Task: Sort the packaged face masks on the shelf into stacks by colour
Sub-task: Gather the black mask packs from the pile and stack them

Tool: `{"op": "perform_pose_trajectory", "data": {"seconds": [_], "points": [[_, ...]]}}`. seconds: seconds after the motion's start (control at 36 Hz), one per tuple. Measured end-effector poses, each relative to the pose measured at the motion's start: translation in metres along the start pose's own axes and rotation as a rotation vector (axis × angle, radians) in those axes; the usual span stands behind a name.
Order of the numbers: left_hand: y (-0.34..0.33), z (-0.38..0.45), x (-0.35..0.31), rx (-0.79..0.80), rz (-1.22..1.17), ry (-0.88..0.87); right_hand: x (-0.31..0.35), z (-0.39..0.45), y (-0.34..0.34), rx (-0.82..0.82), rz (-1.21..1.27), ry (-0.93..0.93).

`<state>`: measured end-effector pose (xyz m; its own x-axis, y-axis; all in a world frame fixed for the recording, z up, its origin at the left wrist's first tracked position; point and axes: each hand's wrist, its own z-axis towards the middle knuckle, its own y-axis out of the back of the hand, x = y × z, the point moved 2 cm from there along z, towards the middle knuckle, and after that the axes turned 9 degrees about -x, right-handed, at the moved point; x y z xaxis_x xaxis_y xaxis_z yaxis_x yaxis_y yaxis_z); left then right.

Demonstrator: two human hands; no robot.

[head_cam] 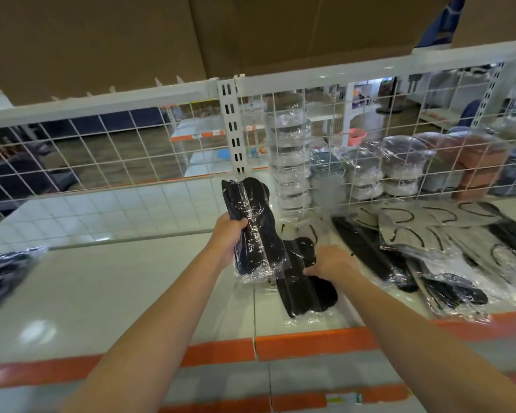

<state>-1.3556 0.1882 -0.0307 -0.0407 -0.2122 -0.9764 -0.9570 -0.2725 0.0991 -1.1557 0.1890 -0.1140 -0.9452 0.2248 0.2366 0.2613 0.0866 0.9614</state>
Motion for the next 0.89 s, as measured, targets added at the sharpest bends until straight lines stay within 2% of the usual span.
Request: {"op": "perform_pose_trajectory", "data": {"seconds": [0.08, 0.19, 0.31, 0.42, 0.47, 0.56, 0.61, 0.69, 0.78, 0.89], "points": [[-0.003, -0.002, 0.0, 0.0, 0.012, 0.025, 0.0, -0.004, 0.006, 0.016, 0.058, -0.009], [-0.003, -0.005, -0.003, 0.003, 0.019, 0.07, -0.006, -0.002, 0.035, -0.103, 0.266, -0.031], [-0.003, -0.007, -0.004, 0.017, -0.033, 0.122, -0.002, 0.002, 0.091, -0.213, 0.651, 0.005], [-0.012, -0.006, -0.001, 0.042, -0.172, 0.199, 0.013, -0.009, 0.136, -0.124, 1.198, 0.085], [-0.019, -0.003, 0.001, 0.136, -0.291, 0.227, 0.023, -0.017, 0.145, -0.111, 1.286, 0.156], [-0.027, -0.001, 0.002, 0.313, -0.4, 0.275, 0.037, -0.019, 0.133, -0.099, 1.211, 0.177], [-0.028, -0.002, 0.0, 0.34, -0.398, 0.252, 0.045, -0.018, 0.116, -0.093, 1.073, 0.183], [-0.028, -0.01, -0.005, 0.208, -0.262, 0.181, 0.051, -0.017, 0.087, -0.071, 0.83, 0.184], [-0.018, -0.004, -0.002, 0.069, -0.145, 0.163, 0.046, -0.009, 0.063, -0.06, 0.752, 0.133], [0.004, 0.002, -0.002, 0.016, -0.118, 0.151, 0.014, 0.006, 0.012, -0.018, 0.193, 0.159]]}}
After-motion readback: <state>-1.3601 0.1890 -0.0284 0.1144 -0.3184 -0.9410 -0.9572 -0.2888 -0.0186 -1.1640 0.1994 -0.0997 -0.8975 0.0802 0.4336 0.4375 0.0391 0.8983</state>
